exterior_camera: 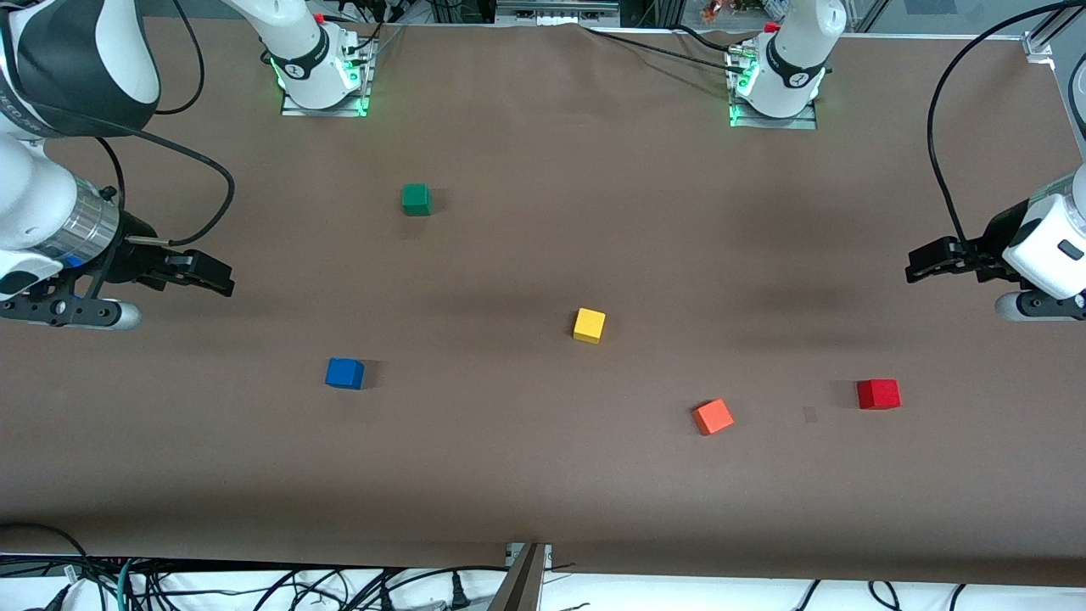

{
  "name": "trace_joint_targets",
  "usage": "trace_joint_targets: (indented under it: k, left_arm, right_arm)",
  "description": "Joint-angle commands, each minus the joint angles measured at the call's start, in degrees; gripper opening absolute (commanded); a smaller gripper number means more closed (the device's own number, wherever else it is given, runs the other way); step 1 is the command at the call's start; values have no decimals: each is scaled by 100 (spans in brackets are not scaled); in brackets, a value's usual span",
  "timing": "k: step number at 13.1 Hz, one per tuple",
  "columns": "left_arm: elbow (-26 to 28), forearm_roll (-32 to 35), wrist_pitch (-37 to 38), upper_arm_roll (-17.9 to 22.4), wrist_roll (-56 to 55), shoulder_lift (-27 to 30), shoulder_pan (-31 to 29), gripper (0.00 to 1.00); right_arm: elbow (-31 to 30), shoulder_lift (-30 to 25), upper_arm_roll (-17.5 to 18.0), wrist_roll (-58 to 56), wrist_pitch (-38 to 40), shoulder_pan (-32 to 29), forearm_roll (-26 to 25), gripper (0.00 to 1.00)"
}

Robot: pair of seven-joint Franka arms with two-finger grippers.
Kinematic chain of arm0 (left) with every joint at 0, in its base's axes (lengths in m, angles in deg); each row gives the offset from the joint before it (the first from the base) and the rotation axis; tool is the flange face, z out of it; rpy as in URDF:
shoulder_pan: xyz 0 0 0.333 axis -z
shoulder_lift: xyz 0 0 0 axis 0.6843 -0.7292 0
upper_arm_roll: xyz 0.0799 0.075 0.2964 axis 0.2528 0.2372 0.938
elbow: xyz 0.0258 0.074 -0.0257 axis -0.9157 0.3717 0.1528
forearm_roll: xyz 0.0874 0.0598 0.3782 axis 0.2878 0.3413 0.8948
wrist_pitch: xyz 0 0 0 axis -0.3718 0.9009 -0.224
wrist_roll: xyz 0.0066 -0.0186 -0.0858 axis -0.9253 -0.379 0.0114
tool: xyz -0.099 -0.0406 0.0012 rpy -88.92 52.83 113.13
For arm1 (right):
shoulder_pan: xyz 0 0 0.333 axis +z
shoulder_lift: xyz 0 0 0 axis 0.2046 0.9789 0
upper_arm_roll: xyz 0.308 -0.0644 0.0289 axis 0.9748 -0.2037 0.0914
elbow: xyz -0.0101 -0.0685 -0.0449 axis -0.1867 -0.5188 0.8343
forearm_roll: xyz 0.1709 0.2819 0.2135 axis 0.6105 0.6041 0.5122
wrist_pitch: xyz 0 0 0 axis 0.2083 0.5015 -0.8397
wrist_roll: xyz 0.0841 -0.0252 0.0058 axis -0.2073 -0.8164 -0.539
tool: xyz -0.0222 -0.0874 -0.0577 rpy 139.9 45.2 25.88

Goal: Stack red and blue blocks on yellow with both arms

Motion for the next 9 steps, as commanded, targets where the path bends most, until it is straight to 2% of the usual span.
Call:
trace_joint_targets:
  k: [1,9]
  left_arm:
    - [-240,-84,48,3,55,-124,-13,100]
    - [-284,-75,57,21,73,-202,-12,100]
  right_arm:
    - [-26,-53,-1,-10,162,-51,190,100]
    - [-17,-53,-1,-19,252,-51,190,100]
